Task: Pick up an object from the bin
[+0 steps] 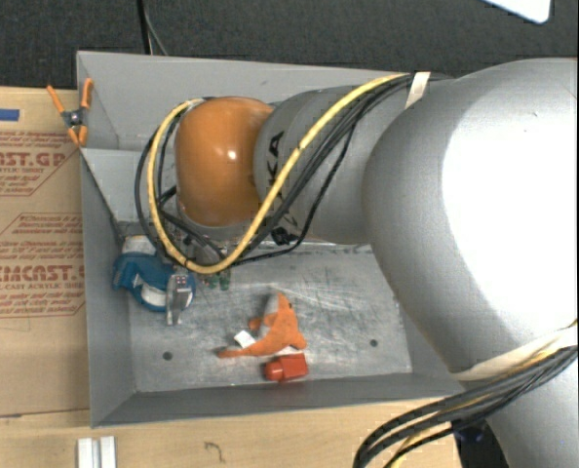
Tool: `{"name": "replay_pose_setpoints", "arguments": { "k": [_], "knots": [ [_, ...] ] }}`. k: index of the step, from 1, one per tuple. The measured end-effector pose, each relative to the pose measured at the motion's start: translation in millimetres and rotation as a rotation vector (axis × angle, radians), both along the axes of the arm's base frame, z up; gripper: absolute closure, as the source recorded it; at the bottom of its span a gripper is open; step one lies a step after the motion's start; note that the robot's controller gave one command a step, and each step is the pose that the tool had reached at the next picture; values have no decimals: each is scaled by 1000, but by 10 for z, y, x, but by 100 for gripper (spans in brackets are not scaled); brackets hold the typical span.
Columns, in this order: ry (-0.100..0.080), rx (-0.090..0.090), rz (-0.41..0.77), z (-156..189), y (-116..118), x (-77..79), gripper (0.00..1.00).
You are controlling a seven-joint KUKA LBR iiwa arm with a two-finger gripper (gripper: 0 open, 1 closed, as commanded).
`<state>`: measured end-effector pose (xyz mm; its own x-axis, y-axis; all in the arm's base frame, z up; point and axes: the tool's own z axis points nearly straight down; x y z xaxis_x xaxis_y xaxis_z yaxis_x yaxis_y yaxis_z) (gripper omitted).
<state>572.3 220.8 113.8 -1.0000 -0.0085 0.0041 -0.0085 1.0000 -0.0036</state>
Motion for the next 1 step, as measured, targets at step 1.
{"name": "replay_pose_setpoints", "arguments": {
  "k": [1],
  "knots": [
    [0, 2, -8, 1382, 139, -39, 100]
  ]
}}
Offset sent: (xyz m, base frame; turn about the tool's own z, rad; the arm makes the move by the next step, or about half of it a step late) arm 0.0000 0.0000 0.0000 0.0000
